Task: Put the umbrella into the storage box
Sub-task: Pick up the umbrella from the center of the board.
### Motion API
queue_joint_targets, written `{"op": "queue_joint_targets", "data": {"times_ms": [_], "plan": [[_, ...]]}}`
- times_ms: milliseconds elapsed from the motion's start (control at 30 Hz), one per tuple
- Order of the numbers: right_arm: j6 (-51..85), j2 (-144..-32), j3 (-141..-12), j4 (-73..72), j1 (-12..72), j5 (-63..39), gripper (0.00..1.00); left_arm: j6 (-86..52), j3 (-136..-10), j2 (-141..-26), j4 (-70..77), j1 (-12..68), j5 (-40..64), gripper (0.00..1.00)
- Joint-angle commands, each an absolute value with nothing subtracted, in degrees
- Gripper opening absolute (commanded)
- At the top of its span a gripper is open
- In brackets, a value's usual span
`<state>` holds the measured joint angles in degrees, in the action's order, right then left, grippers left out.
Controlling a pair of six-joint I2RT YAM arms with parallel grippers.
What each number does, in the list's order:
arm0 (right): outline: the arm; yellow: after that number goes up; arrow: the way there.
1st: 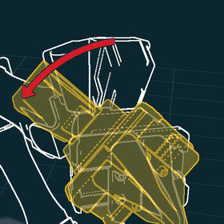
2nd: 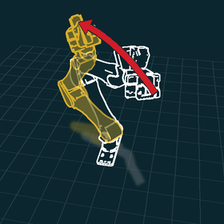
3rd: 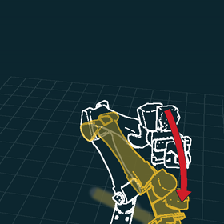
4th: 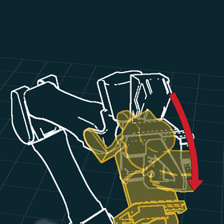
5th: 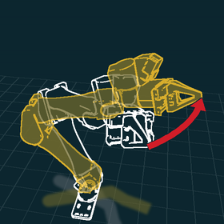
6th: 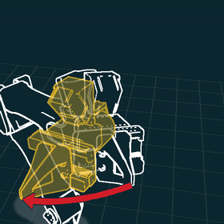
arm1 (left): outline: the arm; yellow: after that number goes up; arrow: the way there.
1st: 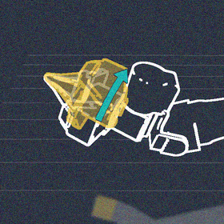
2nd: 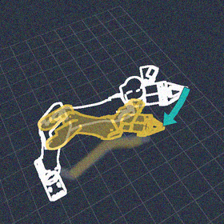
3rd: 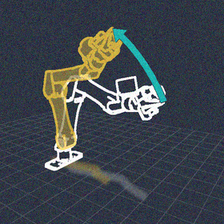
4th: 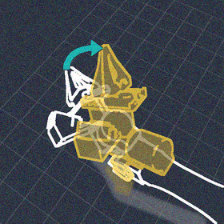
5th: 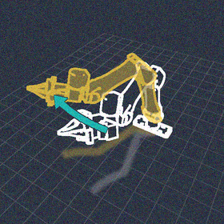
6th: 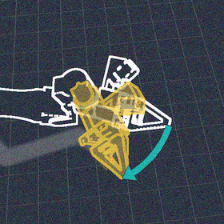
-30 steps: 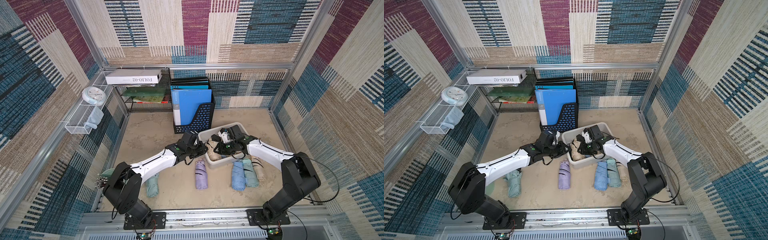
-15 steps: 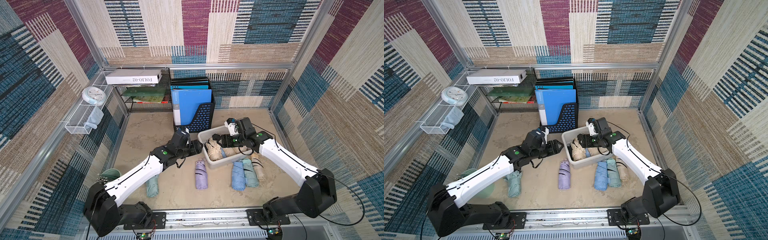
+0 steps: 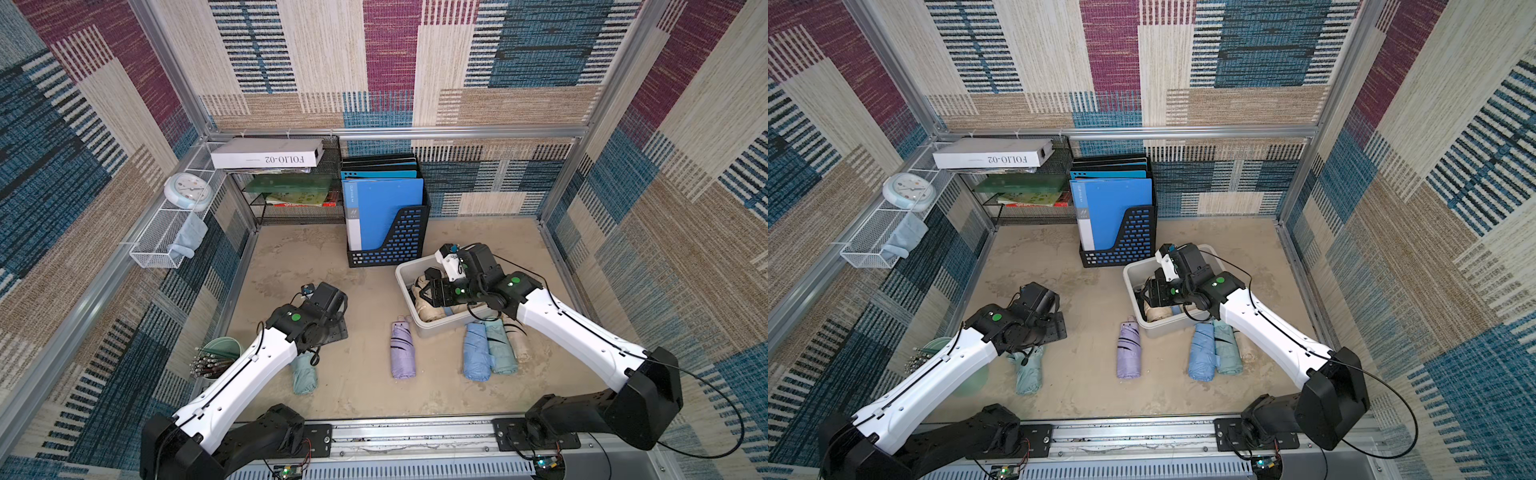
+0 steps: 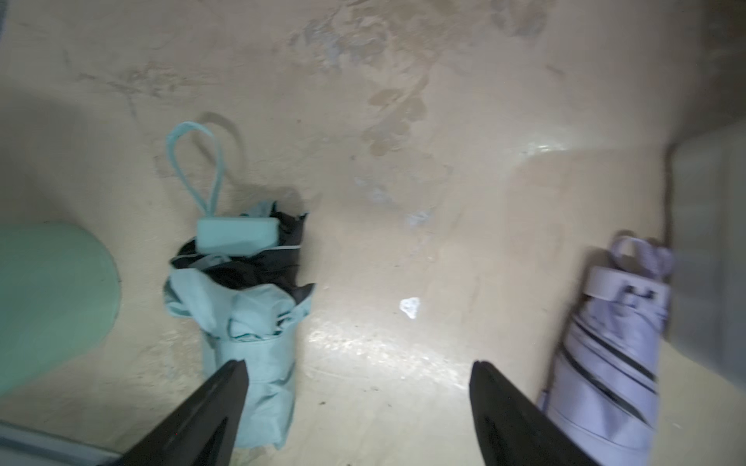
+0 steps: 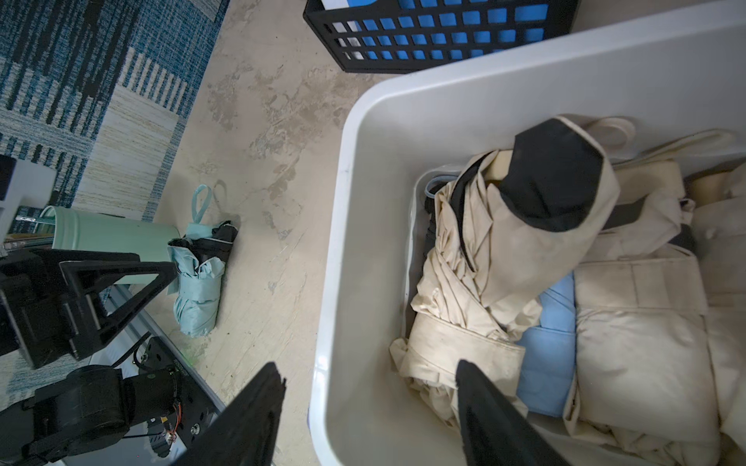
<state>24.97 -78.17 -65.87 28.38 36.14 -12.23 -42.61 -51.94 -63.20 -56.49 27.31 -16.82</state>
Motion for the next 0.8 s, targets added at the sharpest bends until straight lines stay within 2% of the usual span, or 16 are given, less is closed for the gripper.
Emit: {"op": "queue_joint_targets", "data": {"times_ms": [0,267,433,767], "plan": [[25.66,-77.37,-65.33,27.22,36.56,-11.21,0.72,-40.20,-50.10,-63.86,-59.62,25.42,-22.40,0.93],[25.23,-74.99,-64.16,27.42,36.69,-9.83,0.72,-37.37,-45.83,-69.12,-55.72,21.62,-24.96,0.97],[25.14,-74.32,-63.93,27.47,36.66,-9.42,0.72,-36.79,-43.07,-72.03,-51.80,19.39,-21.64,0.98],[25.05,-74.08,-63.82,26.92,36.66,-9.58,0.72,-35.92,-41.13,-77.81,-45.65,14.95,-15.69,0.92]]}}
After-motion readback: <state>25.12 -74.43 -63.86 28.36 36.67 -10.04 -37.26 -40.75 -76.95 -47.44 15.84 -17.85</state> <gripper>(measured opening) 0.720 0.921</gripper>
